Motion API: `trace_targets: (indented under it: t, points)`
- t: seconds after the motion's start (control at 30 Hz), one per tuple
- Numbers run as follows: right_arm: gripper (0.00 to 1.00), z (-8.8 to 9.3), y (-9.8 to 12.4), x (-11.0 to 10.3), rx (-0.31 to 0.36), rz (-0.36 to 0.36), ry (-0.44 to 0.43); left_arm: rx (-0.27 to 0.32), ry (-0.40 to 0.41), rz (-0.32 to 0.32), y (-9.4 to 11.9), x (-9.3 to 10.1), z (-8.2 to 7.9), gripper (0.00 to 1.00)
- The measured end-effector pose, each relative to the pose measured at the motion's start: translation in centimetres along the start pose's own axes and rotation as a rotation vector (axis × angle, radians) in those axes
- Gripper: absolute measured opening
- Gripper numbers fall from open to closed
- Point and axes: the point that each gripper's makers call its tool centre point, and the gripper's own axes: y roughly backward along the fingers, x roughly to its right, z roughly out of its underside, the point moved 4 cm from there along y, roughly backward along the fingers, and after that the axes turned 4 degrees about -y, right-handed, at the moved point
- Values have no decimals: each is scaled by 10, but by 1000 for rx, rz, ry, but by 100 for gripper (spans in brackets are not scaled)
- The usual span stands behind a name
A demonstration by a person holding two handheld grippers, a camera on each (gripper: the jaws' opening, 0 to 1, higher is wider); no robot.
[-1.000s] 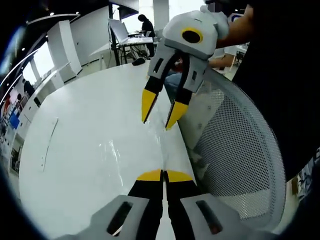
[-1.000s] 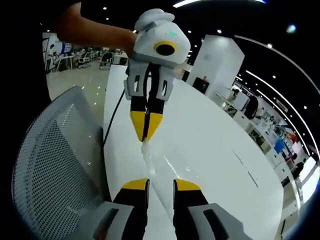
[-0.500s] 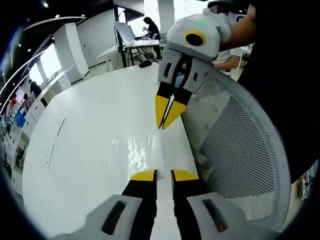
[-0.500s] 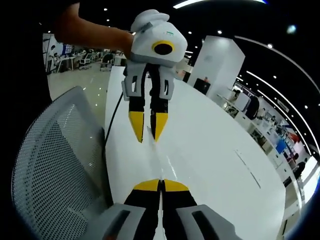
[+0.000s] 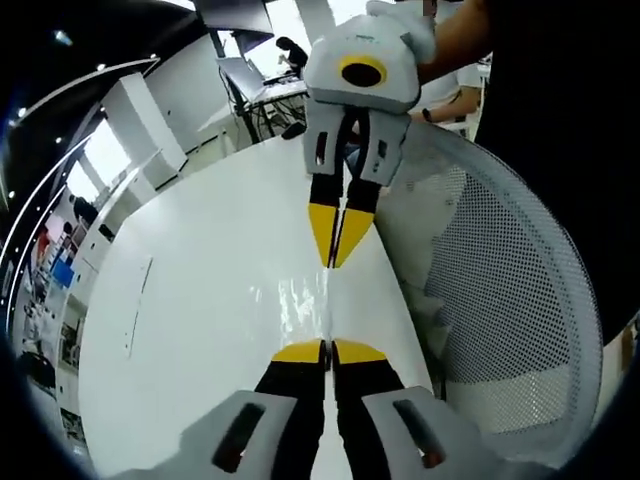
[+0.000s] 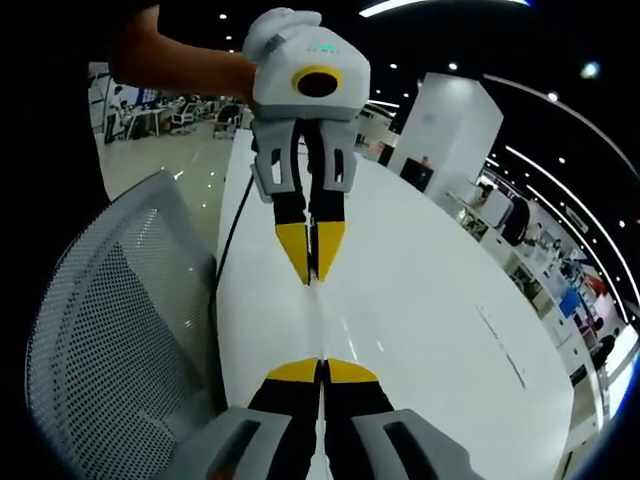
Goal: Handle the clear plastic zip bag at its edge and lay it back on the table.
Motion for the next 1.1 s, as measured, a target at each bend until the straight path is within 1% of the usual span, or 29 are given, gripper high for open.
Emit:
trace_targets:
  t: [0.13, 0.53, 0.7, 0.77, 0.83, 0.97, 1.1]
  points:
    - [0, -2, 0, -1, 1, -12, -1, -4, -16, -10, -1, 1, 1, 0]
    - [0, -12, -1, 0, 14, -21, 4, -44, -28, 1, -6, -1, 9, 0]
    - [0, -12, -2, -1, 11, -23, 0, -61, -57, -16, -6, -4, 9, 0]
    - [0, -13, -2, -1, 12, -24, 2, -60, -59, -22, -6, -5, 8, 0]
    - [0, -18, -1, -1, 35, -28, -6, -53, -46, -18, -5, -5, 7, 0]
    - [2, -26, -3, 1, 46, -27, 11, -60, -50, -8, -6, -4, 7, 0]
    - [2, -32, -8, 1, 51, -31, 31, -61, -56, -1, -7, -4, 4, 0]
